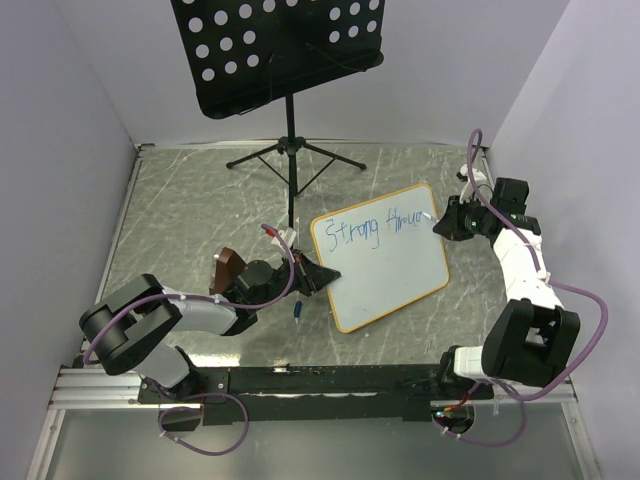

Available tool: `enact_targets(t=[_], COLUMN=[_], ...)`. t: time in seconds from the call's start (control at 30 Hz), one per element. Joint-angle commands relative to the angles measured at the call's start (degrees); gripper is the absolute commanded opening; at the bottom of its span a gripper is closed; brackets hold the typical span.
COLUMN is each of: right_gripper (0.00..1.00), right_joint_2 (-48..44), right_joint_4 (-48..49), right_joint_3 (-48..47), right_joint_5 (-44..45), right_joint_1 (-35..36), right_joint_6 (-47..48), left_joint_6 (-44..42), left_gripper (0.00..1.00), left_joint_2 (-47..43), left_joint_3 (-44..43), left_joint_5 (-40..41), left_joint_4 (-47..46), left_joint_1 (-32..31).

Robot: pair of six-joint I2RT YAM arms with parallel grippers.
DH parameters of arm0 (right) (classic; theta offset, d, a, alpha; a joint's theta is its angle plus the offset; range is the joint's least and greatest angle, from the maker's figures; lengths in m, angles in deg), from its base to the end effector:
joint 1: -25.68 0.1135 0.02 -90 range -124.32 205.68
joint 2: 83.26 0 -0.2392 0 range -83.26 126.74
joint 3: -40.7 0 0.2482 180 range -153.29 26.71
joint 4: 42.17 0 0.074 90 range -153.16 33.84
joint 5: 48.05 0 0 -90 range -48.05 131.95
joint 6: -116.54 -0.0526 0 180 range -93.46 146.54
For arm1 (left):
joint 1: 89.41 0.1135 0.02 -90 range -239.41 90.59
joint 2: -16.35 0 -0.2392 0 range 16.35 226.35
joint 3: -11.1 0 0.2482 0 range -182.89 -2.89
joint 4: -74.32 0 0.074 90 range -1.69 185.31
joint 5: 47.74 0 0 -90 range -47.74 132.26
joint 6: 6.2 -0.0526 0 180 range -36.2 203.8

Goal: Write a sentence on the whiteboard

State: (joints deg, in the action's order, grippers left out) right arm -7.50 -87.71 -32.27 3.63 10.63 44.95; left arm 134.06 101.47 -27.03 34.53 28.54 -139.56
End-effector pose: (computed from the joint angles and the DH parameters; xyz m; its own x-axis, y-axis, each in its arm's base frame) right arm 0.2844 -0.0427 0.2472 -0.6231 -0.0890 -0.7771 -0.4122 0.8817 0.2295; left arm 0.1836 -0.2310 0.1677 -0.6599 -0.3985 -0.6370 0.5310 0.3524 -0.7706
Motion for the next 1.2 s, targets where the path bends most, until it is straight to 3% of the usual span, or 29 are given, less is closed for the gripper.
enact_targets(t=[0.0,0.7,1.0,1.17], right_gripper=[0.0,0.0,0.0,0.0], right_joint_2=[1.4,-7.5,-6.9,-5.6], right_joint_4=[1.6,-5.7,-2.9,0.1], right_joint_3=[-3.1,8.4,3.4,-1.4], right_joint_5=[0.2,-1.2,-6.7,-5.0], right_joint_1=[-0.4,-0.3,0.4,-0.5], right_joint_6=[-0.2,7.3,1.6,-0.9], left_joint_6=[-2.5,-2.5,-2.5,-2.5], left_gripper=[0.01,0.01,0.01,0.01], left_joint_2=[-0.7,-0.5,0.0,-0.7], left_joint_3=[-1.8,-1.8,-2.5,-1.8], left_joint_5=[-2.6,-2.2,-2.9,-2.6], left_joint_4=[-5.3,-5.3,-4.7,-4.7], left_joint_1=[-0.4,-0.3,-0.3,-0.3])
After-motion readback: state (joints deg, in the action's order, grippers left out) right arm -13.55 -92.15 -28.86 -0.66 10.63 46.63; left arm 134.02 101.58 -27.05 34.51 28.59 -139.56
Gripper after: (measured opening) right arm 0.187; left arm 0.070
